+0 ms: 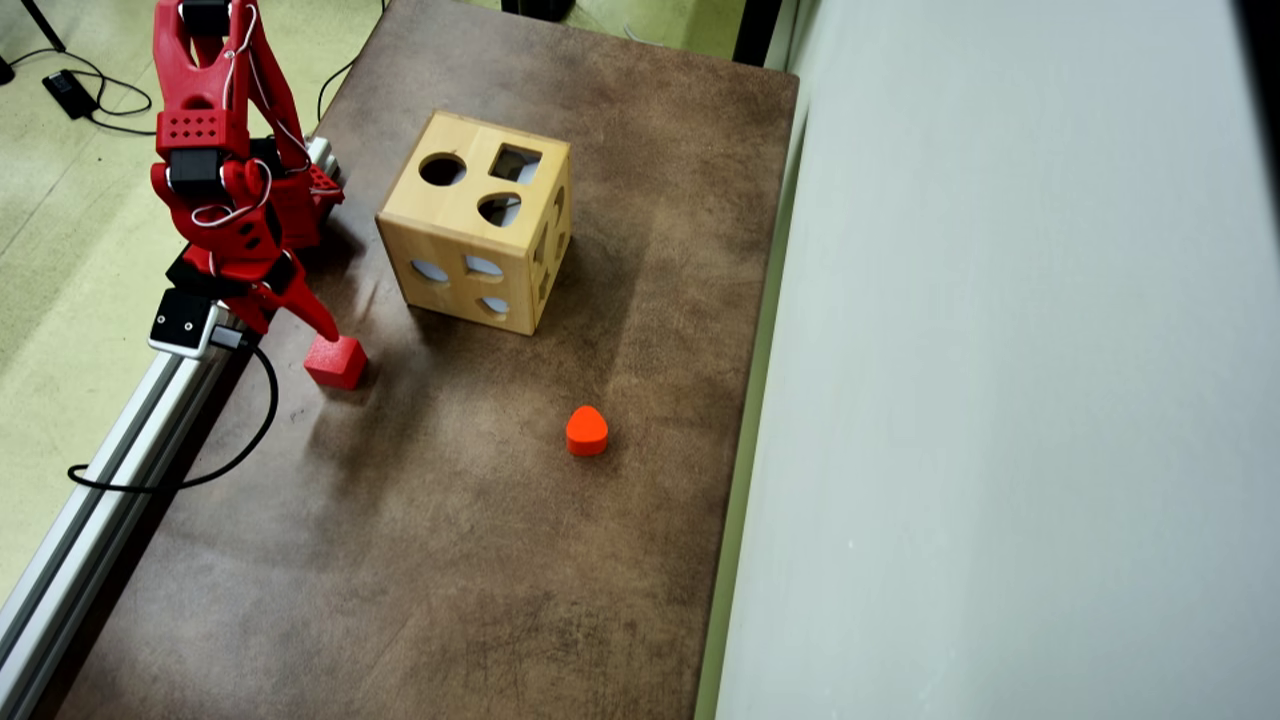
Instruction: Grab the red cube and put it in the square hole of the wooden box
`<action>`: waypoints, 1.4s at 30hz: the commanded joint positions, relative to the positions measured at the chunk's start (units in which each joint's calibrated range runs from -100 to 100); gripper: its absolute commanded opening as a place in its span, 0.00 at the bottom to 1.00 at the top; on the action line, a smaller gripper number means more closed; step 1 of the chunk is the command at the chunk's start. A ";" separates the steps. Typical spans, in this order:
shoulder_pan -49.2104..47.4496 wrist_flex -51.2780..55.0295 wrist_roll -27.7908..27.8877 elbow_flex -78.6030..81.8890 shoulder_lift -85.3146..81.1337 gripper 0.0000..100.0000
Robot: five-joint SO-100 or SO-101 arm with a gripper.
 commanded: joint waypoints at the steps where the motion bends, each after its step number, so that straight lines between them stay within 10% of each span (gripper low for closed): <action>1: -0.39 -0.74 -0.34 -0.26 4.15 0.35; 42: -5.07 1.59 -7.47 -0.62 12.56 0.35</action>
